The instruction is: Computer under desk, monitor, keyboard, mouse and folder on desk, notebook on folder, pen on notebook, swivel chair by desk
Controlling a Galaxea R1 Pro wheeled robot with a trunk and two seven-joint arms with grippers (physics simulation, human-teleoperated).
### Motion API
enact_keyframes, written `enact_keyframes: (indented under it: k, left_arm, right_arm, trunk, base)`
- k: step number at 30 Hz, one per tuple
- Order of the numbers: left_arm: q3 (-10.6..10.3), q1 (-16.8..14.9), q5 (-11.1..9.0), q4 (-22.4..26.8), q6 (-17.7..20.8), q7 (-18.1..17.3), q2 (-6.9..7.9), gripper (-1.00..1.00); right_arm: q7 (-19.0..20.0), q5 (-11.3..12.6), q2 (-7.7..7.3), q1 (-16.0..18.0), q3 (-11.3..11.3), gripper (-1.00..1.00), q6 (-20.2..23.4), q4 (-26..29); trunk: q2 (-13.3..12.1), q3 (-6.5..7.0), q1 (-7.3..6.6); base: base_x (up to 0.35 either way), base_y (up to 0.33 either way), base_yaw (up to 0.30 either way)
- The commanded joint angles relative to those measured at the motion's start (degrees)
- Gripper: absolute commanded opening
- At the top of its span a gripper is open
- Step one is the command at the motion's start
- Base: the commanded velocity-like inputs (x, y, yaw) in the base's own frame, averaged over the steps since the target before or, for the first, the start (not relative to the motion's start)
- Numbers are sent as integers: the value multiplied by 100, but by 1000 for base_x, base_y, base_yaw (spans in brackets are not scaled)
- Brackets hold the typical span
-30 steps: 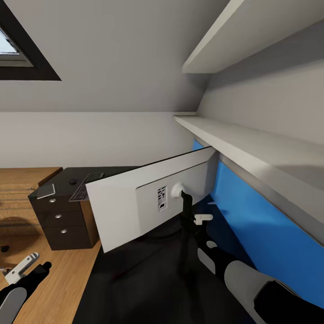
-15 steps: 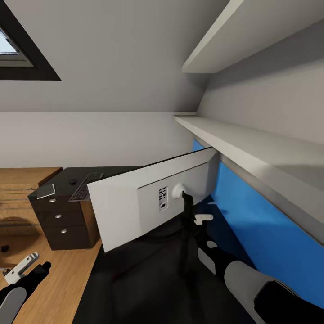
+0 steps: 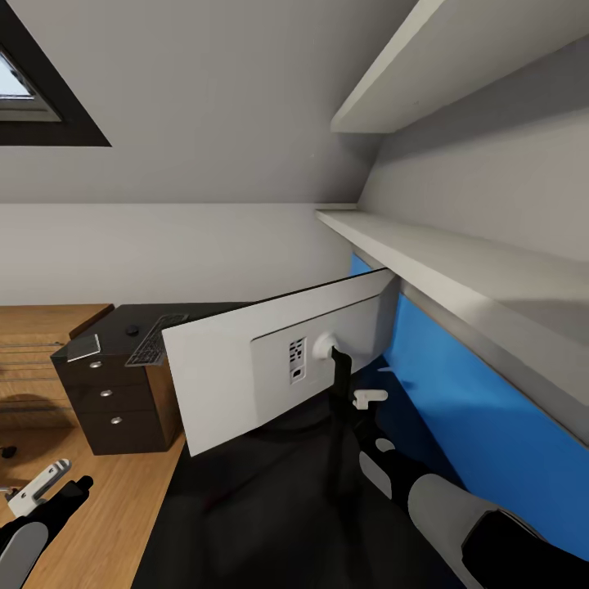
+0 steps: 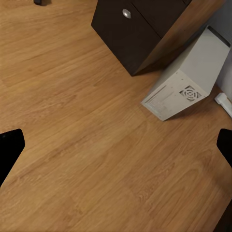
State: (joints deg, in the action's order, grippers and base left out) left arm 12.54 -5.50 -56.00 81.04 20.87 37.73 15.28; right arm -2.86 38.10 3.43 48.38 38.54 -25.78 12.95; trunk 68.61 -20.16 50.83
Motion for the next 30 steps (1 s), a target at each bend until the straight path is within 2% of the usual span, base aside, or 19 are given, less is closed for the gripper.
enact_keyframes:
  k: [1,14,24,30]
  left_arm:
    - [2,-4,-34,8,22,33,1,100]
    - [2,-4,-34,8,22,32,1,100]
    - [2,-4,-34,8,22,26,1,100]
    - [2,-4,-34,8,22,33,-2,100]
  right_arm:
    - [-30,31,-1,6,49,100,-19,-3]
    - [-23,31,-1,5,57,100,-18,-3]
    - [-21,26,3,5,57,100,-17,-3]
    - [-21,22,3,6,58,100,-17,-3]
  trunk:
    - [5,-7,0]
    - [5,-7,0]
    - [5,-7,0]
    - [5,-7,0]
  base:
    - [0,0,0]
    - [0,6,0]
    - [-69,217,0]
    - [-65,49,0]
